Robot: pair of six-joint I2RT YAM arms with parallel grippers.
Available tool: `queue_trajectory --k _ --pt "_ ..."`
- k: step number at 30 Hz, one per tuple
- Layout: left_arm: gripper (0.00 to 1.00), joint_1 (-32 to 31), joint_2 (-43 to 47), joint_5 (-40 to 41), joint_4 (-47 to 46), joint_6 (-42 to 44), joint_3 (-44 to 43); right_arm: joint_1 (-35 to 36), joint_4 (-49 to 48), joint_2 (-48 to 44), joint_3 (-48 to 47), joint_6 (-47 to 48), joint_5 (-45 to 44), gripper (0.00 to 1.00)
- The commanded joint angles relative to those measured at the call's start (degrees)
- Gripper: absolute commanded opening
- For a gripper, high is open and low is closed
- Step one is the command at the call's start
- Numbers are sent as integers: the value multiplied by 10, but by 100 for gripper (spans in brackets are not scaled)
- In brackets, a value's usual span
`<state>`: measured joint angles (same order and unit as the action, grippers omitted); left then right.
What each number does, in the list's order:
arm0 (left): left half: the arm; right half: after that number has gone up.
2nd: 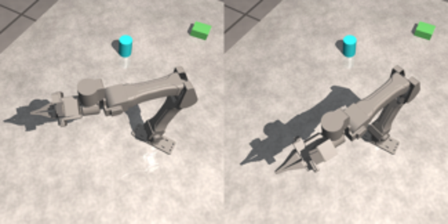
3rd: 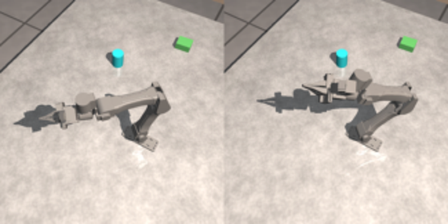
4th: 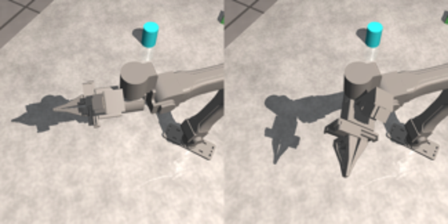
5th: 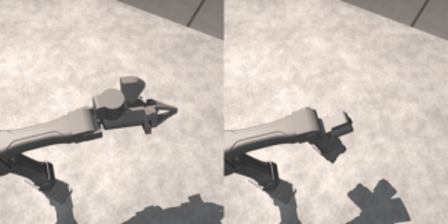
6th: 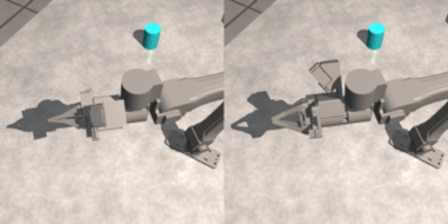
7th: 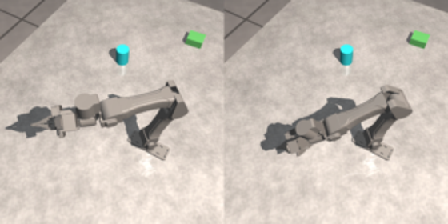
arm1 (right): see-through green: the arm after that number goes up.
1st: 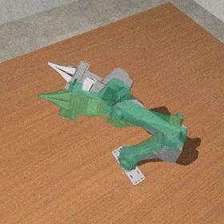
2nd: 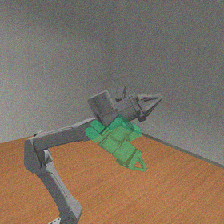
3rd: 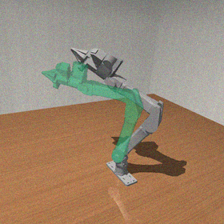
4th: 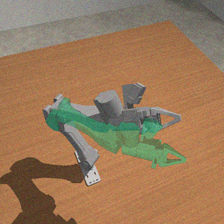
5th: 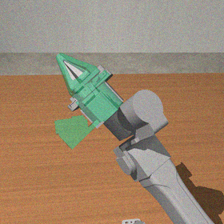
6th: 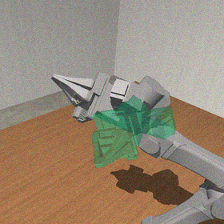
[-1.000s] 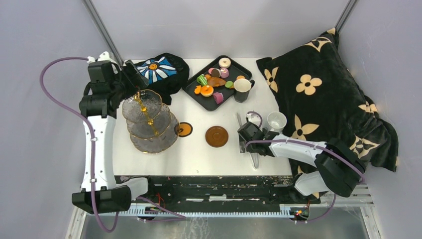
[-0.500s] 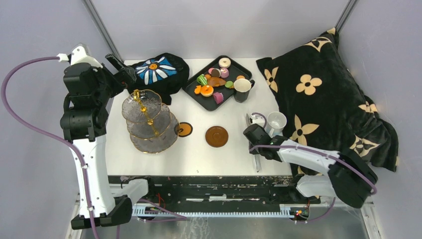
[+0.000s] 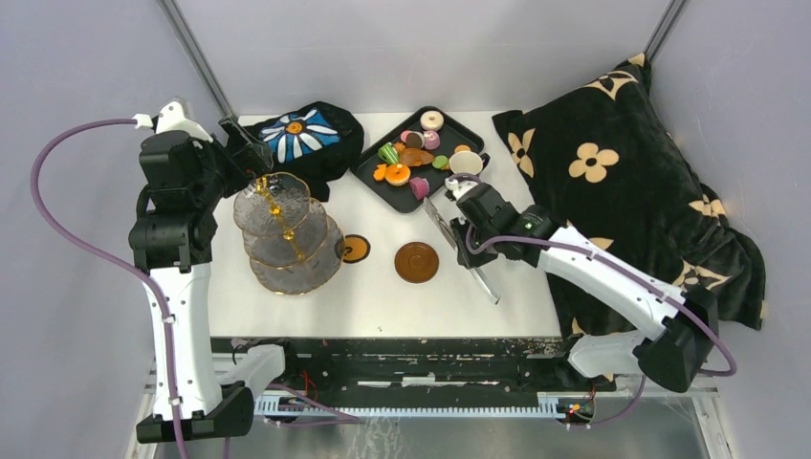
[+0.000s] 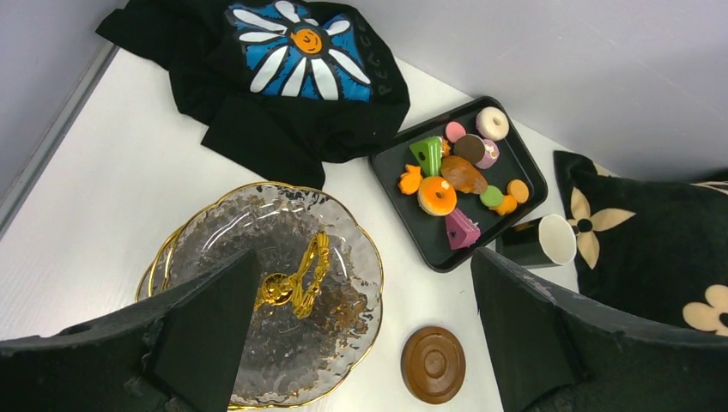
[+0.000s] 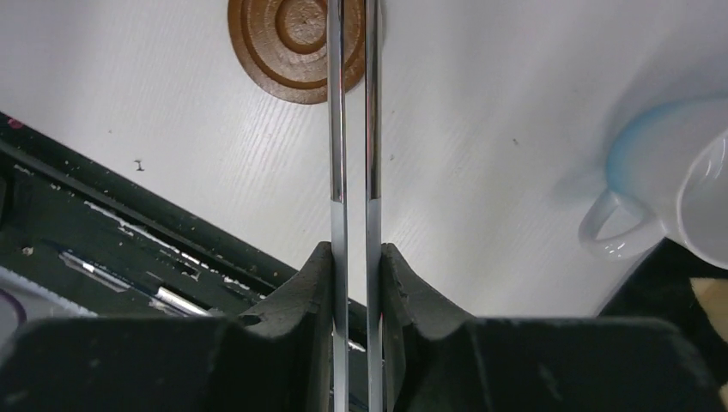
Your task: Serve the afternoon tea
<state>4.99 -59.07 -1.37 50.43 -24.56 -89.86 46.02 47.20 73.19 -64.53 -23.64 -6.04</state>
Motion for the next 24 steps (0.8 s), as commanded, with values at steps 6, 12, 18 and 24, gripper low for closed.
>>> queue_trajectory --k 6,12,18,24 --pt "99 -7 -23 -48 -43 -17 -90 1 112 106 -184 43 30 26" --pt "99 -152 -39 4 -52 -14 -105 0 153 169 -269 38 -20 30" --pt "99 -305 -103 52 -54 8 -103 -14 187 248 -366 55 -62 39" --pt "100 -342 -114 69 -92 15 -100 -51 196 323 -447 65 -48 44"
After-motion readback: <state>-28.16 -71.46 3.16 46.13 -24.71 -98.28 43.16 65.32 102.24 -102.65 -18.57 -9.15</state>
